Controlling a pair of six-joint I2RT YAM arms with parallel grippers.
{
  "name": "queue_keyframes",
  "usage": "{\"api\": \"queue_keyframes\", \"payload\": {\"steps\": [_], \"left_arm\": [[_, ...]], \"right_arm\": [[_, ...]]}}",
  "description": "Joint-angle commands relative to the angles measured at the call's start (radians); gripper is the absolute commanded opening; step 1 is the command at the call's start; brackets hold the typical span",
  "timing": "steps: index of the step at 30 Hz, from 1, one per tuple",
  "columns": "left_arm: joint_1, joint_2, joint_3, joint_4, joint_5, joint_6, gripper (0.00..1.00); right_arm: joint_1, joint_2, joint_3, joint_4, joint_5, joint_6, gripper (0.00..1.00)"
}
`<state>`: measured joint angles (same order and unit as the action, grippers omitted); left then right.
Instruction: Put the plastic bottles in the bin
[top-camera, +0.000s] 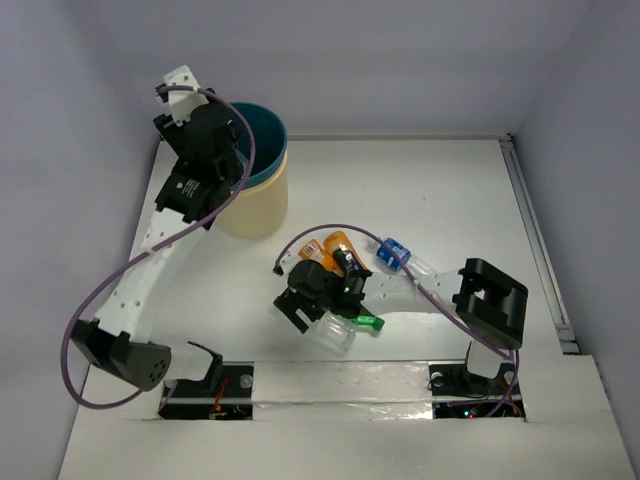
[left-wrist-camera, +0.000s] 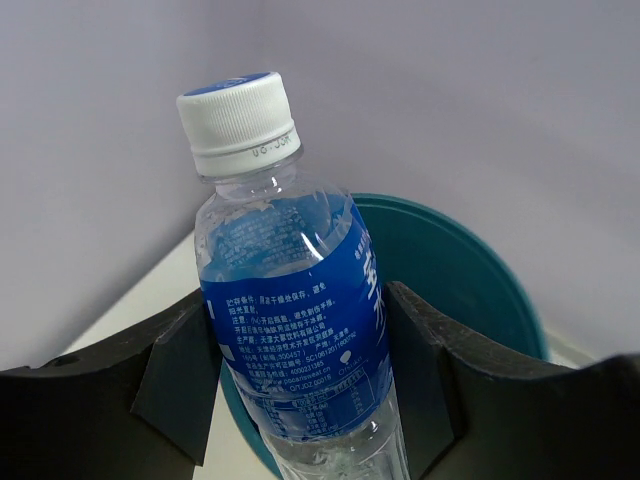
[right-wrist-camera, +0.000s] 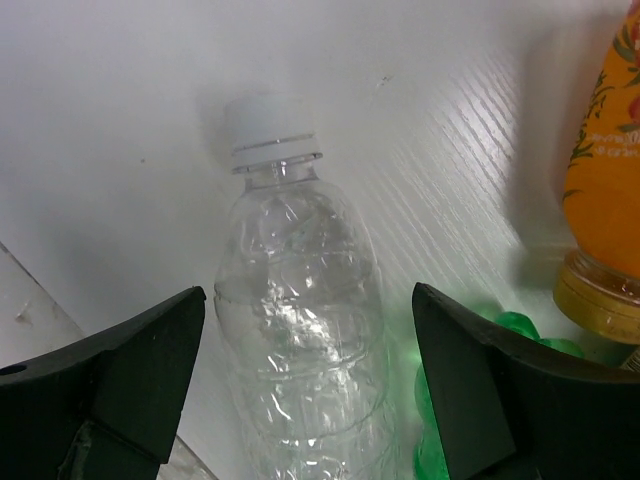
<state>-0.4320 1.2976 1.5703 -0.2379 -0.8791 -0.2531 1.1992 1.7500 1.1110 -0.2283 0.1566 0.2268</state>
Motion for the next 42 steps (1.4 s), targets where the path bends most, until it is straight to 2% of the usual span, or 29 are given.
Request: {"api": "queue_keyframes", "payload": {"steps": [1,4,6,7,8,9,11,14,16,19,20,24,26,29,34,36,42], "left_arm": [[0.001,0.017,0.025,0.156,-0.122,0.144,0.49],[0.001,0.041,-0.029,0.277,-0.132,0.219,0.53],[0.001,0.06,-0.039,0.325,-0.143,0.248,0.58],[0.001,0.08,-0.032,0.325,-0.143,0.249,0.62],[0.001,0.091,-0.026,0.312,-0.141,0.249,0.72],[0.001,0.1,-0.017,0.301,-0.135,0.239,0.77],[0.001,0.112,0.0,0.281,-0.118,0.226,0.84],[0.001,0.108,0.013,0.243,-0.077,0.187,0.89],[0.001,0.091,0.017,0.221,-0.064,0.161,0.9],[0.001,0.059,0.049,0.129,0.026,0.088,0.89],[0.001,0.045,0.054,0.103,0.049,0.06,0.89],[0.001,-0.062,0.007,-0.004,0.227,-0.07,0.87],[0.001,-0.145,-0.073,-0.012,0.329,-0.112,0.85],[0.001,-0.25,-0.173,-0.038,0.408,-0.175,0.83],[0.001,-0.455,-0.343,-0.058,0.443,-0.241,0.78],[0.001,-0.501,-0.383,-0.063,0.437,-0.245,0.72],[0.01,-0.632,-0.48,-0.116,0.48,-0.293,0.63]], "right_arm": [[0.01,0.026,0.064,-0.011,-0.008,-0.029,0.89],[0.01,0.057,0.088,-0.026,-0.005,-0.04,0.89],[0.01,0.074,0.111,-0.039,-0.008,-0.043,0.89],[0.01,0.086,0.118,-0.046,-0.011,-0.044,0.88],[0.01,0.091,0.122,-0.052,-0.009,-0.047,0.89],[0.01,0.095,0.125,-0.055,-0.008,-0.047,0.89],[0.01,0.098,0.125,-0.062,-0.006,-0.049,0.86],[0.01,0.091,0.118,-0.054,0.0,-0.046,0.82],[0.01,0.077,0.116,-0.046,0.0,-0.044,0.77],[0.01,0.043,0.11,-0.028,-0.006,-0.037,0.65],[0.01,0.033,0.112,-0.022,-0.006,-0.037,0.58],[0.01,-0.029,0.131,-0.006,0.012,-0.011,0.56],[0.01,-0.084,0.147,0.007,0.012,-0.007,0.55],[0.01,-0.167,0.199,0.014,0.052,-0.009,0.55],[-0.027,-0.248,0.384,0.036,0.158,-0.035,0.54],[-0.065,-0.259,0.444,0.059,0.181,-0.058,0.53],[-0.208,-0.189,0.689,0.219,0.107,-0.026,0.5]]}}
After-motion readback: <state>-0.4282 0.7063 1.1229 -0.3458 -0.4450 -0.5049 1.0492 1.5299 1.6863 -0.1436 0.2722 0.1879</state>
